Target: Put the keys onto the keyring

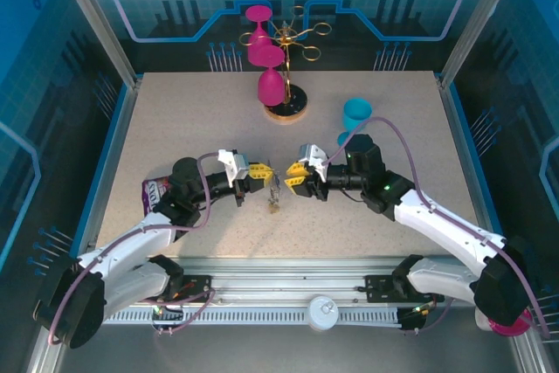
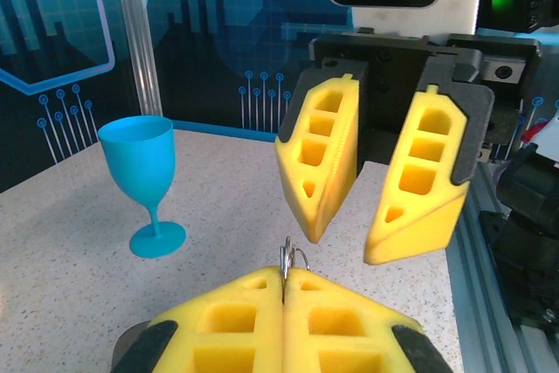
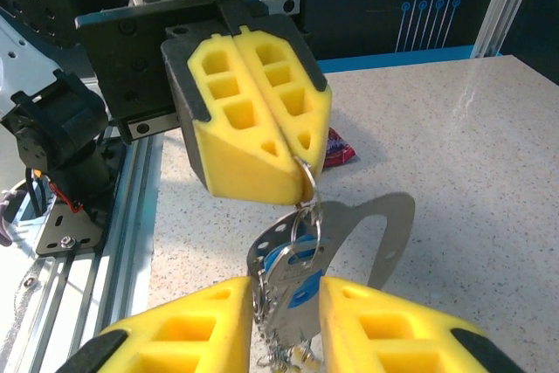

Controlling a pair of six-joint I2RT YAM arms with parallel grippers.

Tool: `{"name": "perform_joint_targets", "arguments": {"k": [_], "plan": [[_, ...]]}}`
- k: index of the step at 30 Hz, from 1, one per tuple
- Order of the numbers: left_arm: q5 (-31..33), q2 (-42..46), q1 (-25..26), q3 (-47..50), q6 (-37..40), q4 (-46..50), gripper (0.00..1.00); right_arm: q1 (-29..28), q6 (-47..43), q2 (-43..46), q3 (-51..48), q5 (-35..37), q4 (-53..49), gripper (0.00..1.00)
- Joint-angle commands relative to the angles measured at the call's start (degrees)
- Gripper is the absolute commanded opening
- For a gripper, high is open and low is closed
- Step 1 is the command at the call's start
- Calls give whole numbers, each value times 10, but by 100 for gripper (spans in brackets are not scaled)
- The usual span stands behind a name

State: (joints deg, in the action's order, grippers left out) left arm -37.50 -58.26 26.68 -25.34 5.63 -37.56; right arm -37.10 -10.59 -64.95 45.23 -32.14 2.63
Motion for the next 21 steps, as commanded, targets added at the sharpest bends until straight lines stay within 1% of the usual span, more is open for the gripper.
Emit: {"name": "perform_joint_targets", "arguments": {"k": [1, 6, 14, 21], "plan": [[-29, -6, -4, 7, -14, -52, 0, -3, 1, -5, 17, -4, 14, 25], [-35, -7, -4, 8, -13, -53, 0, -9, 8, -16, 24, -13, 20, 25], [-42, -8, -4, 9, -13, -57, 0, -16, 14, -25, 27, 1, 22, 23], [-43, -7, -5, 9, -11, -57, 0, -24, 13, -28, 26, 9, 26, 16]]}}
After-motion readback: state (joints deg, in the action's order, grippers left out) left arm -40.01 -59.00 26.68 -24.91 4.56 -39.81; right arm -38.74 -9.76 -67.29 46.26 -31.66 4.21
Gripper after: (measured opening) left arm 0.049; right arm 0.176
